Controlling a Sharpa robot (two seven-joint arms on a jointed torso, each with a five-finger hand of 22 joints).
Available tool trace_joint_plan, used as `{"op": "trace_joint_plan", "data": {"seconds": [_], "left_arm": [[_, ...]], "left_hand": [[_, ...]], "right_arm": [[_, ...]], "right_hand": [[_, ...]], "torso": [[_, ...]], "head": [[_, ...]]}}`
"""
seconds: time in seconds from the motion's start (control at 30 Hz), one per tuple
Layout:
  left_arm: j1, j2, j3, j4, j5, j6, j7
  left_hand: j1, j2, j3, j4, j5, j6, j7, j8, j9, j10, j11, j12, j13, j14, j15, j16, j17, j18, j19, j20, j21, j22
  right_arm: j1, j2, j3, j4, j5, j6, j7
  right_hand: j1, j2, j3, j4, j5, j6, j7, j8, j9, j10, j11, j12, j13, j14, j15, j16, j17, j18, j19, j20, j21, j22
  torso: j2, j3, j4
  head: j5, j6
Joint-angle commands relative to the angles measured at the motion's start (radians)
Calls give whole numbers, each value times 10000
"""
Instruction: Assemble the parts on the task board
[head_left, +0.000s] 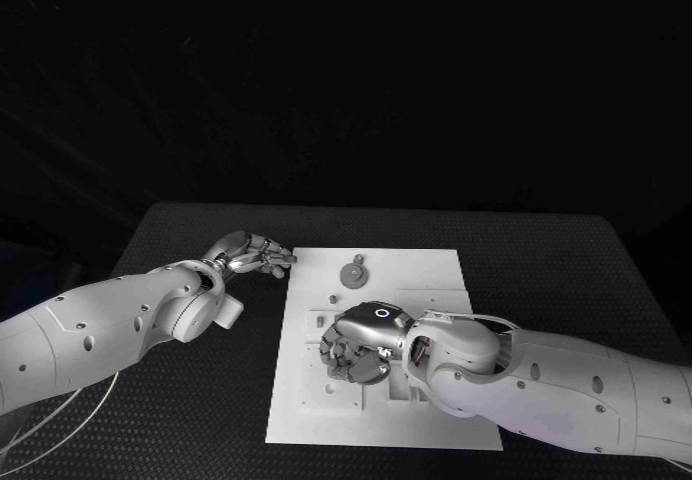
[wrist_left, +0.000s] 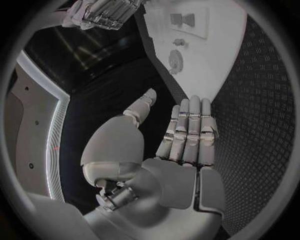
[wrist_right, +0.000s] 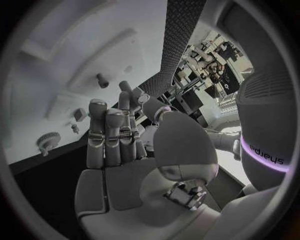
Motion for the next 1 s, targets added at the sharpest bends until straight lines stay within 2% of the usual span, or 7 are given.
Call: {"op": "trace_joint_plan", "data": {"seconds": [0.03,0.6,1.0], "left_arm": [[8,17,7,18,24,99,94],[8,38,7,19,24,110,92],[8,33,7,16,24,107,97]], "left_hand": [[-10,63,-42,17,-38,-74,-19,57,-16,-10,53,-27,-10,48,24,-41,12,-28,1,38,64,-17],[-11,63,-43,16,-38,-75,-19,60,-19,-8,53,-26,-16,50,24,-56,32,-28,1,38,65,-23],[-11,63,-42,16,-38,-76,-19,63,-22,-8,53,-26,-20,52,24,-66,47,-28,1,38,66,-27]], "right_arm": [[-67,75,-9,6,117,447,210],[-224,231,-64,-99,92,668,275],[-229,222,-68,-182,-345,404,180]], "right_hand": [[-4,94,-5,-2,47,106,62,18,246,25,-6,-14,15,-36,-66,1,13,681,-29,-54,51,198],[-5,110,-9,-5,47,97,65,11,258,14,-3,-24,41,-43,-62,-8,15,681,-45,-53,47,198],[1,111,-13,-7,47,95,64,9,267,11,-2,-27,58,-44,-62,-10,17,681,-50,-53,48,199]], "torso": [[3,8,-12],[0,7,-1],[-2,2,-2]], "head": [[42,-35],[98,-120],[94,-123]]}}
